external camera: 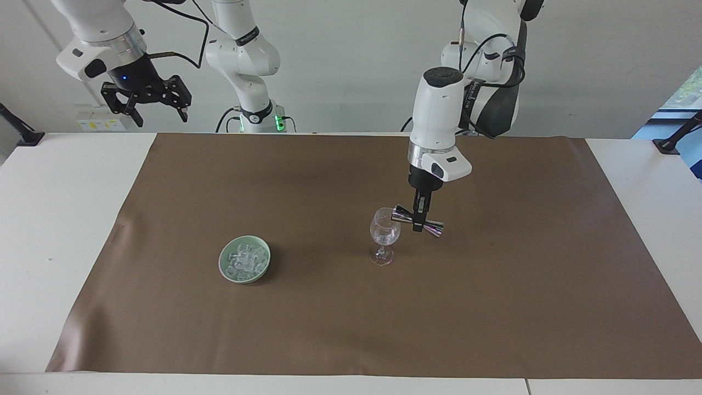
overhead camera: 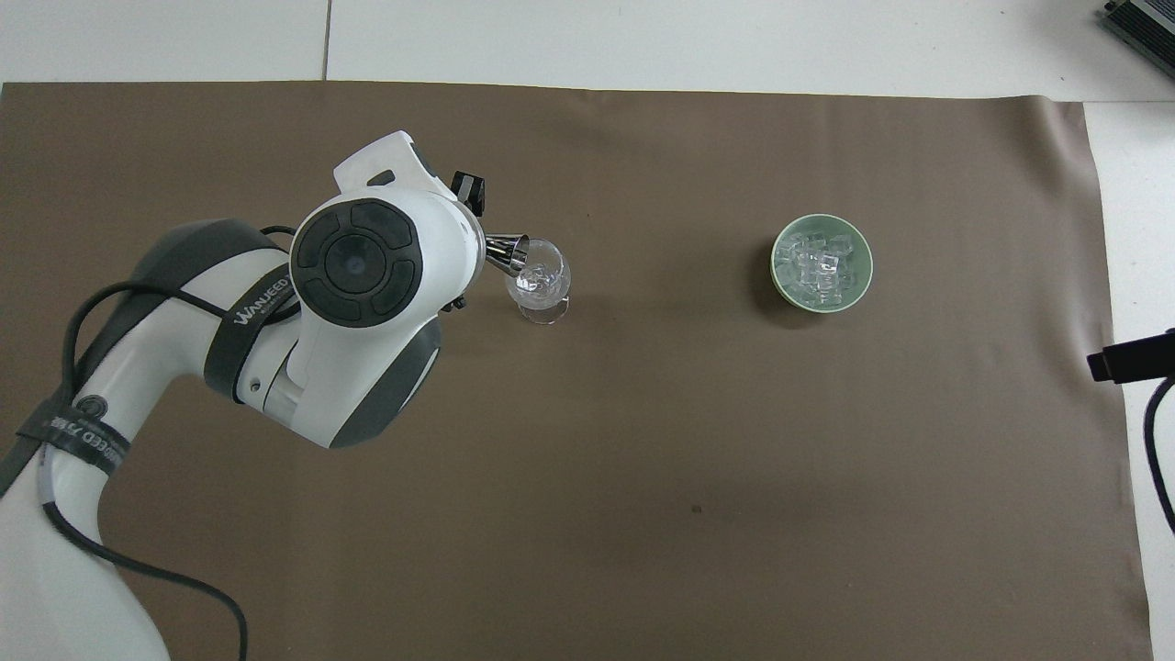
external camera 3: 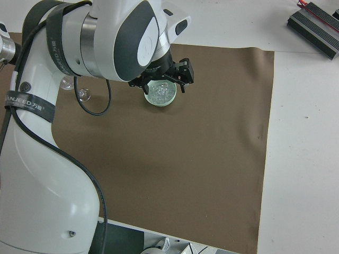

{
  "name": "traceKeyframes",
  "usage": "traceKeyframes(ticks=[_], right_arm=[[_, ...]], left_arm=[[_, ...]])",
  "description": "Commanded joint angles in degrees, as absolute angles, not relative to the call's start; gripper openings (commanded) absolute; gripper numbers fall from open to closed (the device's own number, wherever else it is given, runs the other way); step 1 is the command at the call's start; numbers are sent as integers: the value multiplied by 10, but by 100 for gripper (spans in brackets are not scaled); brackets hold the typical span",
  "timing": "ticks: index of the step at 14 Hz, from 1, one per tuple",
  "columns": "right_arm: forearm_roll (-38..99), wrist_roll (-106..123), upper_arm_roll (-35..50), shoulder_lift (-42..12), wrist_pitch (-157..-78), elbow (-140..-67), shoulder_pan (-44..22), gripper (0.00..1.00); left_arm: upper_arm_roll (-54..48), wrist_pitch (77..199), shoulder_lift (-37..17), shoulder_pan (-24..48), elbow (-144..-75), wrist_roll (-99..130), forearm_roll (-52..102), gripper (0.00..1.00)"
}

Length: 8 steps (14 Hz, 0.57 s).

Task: Pour wine and add ice with both arms
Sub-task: 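Hold the metal cup tilted over the glass to pour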

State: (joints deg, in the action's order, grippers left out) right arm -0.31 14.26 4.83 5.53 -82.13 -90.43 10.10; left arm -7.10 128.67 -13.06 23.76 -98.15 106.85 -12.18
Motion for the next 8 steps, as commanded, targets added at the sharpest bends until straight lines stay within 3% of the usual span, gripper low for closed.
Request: traceKeyframes(ticks=[1, 8], right_arm=[[0, 153, 49, 57, -820, -904, 104, 100], [0, 153, 49, 57, -820, -904, 104, 100]], left_arm=[[-62, 1267, -146, 255, -955, 1084, -137, 0], [-61, 1264, -150, 258, -951, 1087, -140, 0]])
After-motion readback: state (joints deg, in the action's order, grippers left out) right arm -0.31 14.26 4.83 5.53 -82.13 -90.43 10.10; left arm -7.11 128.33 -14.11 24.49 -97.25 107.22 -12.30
